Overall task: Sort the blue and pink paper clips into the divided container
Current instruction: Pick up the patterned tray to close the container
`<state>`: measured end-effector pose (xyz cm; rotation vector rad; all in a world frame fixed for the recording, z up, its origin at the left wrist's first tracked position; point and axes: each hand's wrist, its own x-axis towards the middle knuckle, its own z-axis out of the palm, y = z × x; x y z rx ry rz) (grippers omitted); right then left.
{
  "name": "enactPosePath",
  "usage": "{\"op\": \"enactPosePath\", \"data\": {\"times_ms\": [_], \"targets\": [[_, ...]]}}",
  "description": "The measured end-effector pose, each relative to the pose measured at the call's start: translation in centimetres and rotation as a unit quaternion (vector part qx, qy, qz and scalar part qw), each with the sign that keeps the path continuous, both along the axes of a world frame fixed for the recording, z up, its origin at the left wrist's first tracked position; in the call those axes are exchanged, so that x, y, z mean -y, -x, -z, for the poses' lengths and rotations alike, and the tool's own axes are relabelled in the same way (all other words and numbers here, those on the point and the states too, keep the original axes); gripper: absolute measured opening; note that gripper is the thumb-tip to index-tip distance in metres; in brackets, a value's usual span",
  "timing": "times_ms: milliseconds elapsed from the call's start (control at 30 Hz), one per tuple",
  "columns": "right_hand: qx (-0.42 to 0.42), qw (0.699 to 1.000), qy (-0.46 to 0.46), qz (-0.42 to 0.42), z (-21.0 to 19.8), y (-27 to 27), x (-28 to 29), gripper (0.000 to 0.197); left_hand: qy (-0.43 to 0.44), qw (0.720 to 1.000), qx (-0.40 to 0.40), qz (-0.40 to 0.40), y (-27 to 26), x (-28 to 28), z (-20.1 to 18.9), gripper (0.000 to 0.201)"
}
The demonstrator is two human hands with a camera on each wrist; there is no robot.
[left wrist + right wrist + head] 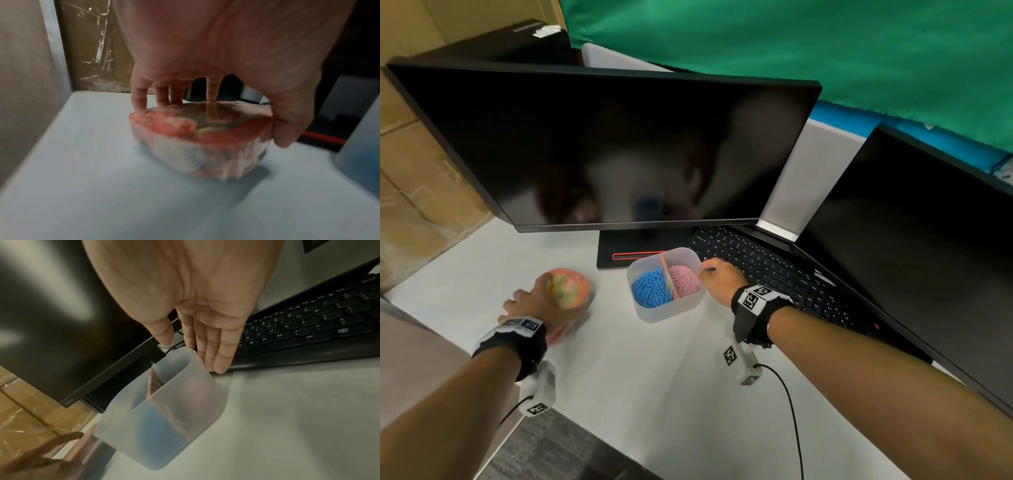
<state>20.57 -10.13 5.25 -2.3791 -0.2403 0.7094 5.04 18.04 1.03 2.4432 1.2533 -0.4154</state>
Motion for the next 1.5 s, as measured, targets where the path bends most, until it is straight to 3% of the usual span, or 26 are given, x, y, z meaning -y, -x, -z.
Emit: {"op": "enactPosePath", "data": {"times_ms": [100,200,267,367,500,667,1067,1233,1367,1500], "targets": [[0.004,1.000,-0.007,-0.004,0.1,-0.2,0.1,0.032,0.031,0.992,0.123,0.020,-1.7,1.9,-2.0,0.110],[-0.011,0.999,-0.031,0.009,0.2,-0.2,0.1,0.032,0.070,0.966,0.222,0.112,-4.3,4.8,-4.0,0.110],[-0.030,0.998,-0.050,0.021,0.3,-0.3,0.2,0.033,0.070,0.954,0.217,0.197,-6.2,6.9,-5.1,0.112],[-0.048,0.996,-0.069,0.042,0.4,-0.5,0.2,0.035,0.032,0.939,0.149,0.309,-8.5,9.8,-5.6,0.114],[-0.064,0.993,-0.079,0.063,0.4,-0.7,0.1,0.034,-0.018,0.923,0.065,0.379,-9.9,12.0,-4.7,0.110],[-0.027,0.997,-0.059,0.041,0.4,-0.4,0.3,0.029,-0.038,0.920,0.022,0.390,-10.7,12.7,-4.5,0.109],[-0.013,0.998,-0.038,0.041,0.6,-0.8,-0.4,0.021,-0.010,0.928,0.023,0.373,-10.7,11.5,-4.4,0.118],[-0.044,0.994,-0.067,0.078,1.1,-1.1,-0.4,0.021,-0.002,0.927,0.032,0.374,-10.6,11.5,-4.3,0.119],[-0.106,0.973,-0.124,0.166,1.1,-0.8,-0.4,0.016,0.000,0.926,0.040,0.374,-10.5,11.5,-4.3,0.119],[-0.134,0.959,-0.159,0.194,0.9,-0.1,-0.3,0.021,-0.005,0.926,0.050,0.374,-10.4,11.5,-4.3,0.119]]}}
